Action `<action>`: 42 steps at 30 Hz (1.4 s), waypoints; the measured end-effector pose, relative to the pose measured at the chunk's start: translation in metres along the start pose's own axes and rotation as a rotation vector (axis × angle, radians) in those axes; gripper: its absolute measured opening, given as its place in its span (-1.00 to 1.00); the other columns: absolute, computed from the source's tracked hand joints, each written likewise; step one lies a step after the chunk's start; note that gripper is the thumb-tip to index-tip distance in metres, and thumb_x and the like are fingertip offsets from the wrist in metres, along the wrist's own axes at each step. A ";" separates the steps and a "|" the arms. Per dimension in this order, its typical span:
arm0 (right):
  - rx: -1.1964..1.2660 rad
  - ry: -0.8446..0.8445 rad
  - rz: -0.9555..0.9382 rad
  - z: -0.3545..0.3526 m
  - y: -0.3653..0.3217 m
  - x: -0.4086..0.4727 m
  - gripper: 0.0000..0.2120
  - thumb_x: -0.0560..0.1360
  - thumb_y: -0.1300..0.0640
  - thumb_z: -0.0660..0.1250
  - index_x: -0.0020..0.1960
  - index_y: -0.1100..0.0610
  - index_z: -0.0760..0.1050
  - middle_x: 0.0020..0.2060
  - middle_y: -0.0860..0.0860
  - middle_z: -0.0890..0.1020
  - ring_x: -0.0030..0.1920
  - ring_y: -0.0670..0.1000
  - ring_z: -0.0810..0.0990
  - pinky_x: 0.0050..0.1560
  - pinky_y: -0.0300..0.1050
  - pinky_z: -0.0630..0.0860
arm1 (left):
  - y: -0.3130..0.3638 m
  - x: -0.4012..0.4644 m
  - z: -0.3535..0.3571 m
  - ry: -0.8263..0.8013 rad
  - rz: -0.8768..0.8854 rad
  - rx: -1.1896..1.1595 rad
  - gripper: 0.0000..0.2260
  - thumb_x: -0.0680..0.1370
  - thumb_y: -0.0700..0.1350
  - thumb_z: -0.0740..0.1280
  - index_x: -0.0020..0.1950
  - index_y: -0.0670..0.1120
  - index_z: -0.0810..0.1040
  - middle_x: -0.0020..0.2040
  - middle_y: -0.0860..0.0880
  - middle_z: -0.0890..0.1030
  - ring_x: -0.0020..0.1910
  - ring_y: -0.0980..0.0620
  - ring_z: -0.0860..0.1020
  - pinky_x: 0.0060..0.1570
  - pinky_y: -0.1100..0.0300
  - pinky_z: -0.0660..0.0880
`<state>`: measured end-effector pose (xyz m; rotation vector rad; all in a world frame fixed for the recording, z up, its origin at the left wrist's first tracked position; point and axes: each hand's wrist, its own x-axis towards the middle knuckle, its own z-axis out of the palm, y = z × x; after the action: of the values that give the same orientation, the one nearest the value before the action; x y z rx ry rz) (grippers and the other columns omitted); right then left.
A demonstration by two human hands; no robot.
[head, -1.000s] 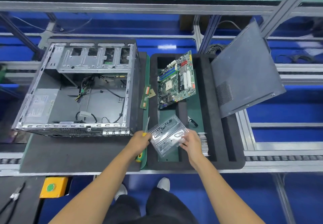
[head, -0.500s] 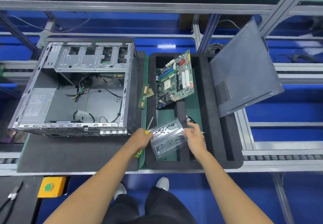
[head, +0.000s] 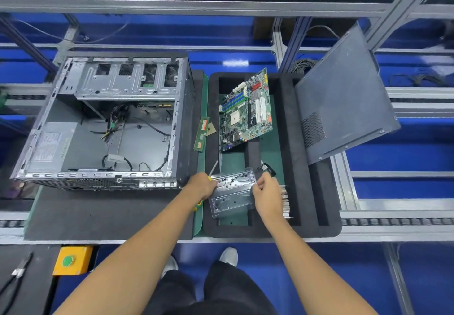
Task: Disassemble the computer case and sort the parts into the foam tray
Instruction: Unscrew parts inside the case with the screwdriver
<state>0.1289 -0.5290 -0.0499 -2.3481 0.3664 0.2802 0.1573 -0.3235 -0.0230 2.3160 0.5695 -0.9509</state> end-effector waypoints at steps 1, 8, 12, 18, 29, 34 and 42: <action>-0.019 0.007 0.002 0.000 -0.001 0.000 -0.82 0.58 0.20 0.34 -0.15 0.08 0.38 -0.12 0.01 0.47 -0.25 -0.02 0.49 -0.35 -0.12 0.40 | 0.000 0.002 -0.001 0.008 0.001 -0.020 -0.74 0.65 -0.05 0.32 -0.05 -0.26 0.55 0.05 -0.28 0.65 -0.09 -0.20 0.57 -0.21 0.13 0.36; -0.181 0.007 0.010 0.002 -0.009 0.000 -0.85 0.62 0.16 0.27 -0.11 0.12 0.36 -0.11 0.05 0.47 -0.11 0.10 0.49 -0.17 0.07 0.51 | 0.009 -0.001 -0.004 0.055 -0.024 -0.015 -0.39 0.67 -0.07 0.30 0.55 -0.34 0.11 0.35 -0.34 0.50 0.29 -0.27 0.52 0.18 0.01 0.48; -0.226 -0.026 0.005 0.002 -0.008 0.000 -0.85 0.65 0.13 0.24 -0.08 0.11 0.33 -0.12 0.05 0.48 -0.20 0.09 0.50 -0.27 0.01 0.43 | 0.014 -0.003 -0.003 0.069 0.014 0.080 -0.48 0.68 -0.10 0.27 0.50 -0.33 0.14 0.31 -0.36 0.51 0.26 -0.28 0.55 0.14 -0.03 0.50; -0.332 -0.096 -0.071 0.001 -0.008 0.000 -0.86 0.65 0.18 0.19 -0.07 0.11 0.28 -0.24 0.04 0.47 -0.25 0.10 0.48 -0.33 -0.03 0.29 | 0.018 -0.006 -0.005 0.100 0.062 0.108 -0.68 0.67 -0.18 0.26 0.34 -0.21 0.21 0.11 -0.27 0.59 -0.06 -0.20 0.57 -0.13 -0.01 0.48; -0.337 -0.189 0.017 -0.001 -0.006 -0.001 -0.85 0.60 0.06 0.21 0.01 0.14 0.33 -0.22 0.10 0.56 -0.20 0.17 0.54 -0.30 -0.02 0.38 | 0.013 -0.005 0.001 0.182 0.109 0.112 -0.65 0.67 -0.11 0.24 0.33 -0.20 0.16 -0.01 -0.21 0.62 -0.08 -0.23 0.61 -0.04 -0.10 0.58; -0.306 -0.192 0.093 -0.019 -0.013 0.002 -0.67 0.61 -0.14 0.20 0.10 0.13 0.33 -0.12 0.10 0.60 -0.14 0.16 0.57 -0.21 0.00 0.42 | 0.012 -0.006 -0.004 0.165 0.174 0.119 -0.85 0.68 -0.08 0.20 0.04 -0.15 0.31 -0.10 -0.13 0.49 -0.13 -0.20 0.52 -0.10 0.00 0.48; 0.043 -0.362 -0.136 -0.022 -0.054 -0.013 -0.76 0.48 -0.20 0.15 0.08 -0.13 0.27 -0.18 -0.07 0.64 -0.20 0.00 0.63 -0.16 0.01 0.51 | 0.027 -0.008 -0.006 -0.058 0.033 -0.791 -0.74 0.61 -0.02 0.28 -0.25 -0.06 0.45 -0.31 -0.03 0.46 -0.37 0.01 0.40 -0.26 0.12 0.32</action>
<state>0.1370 -0.5046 0.0048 -2.2101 0.0367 0.6118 0.1705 -0.3414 -0.0042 1.5778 0.7192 -0.6143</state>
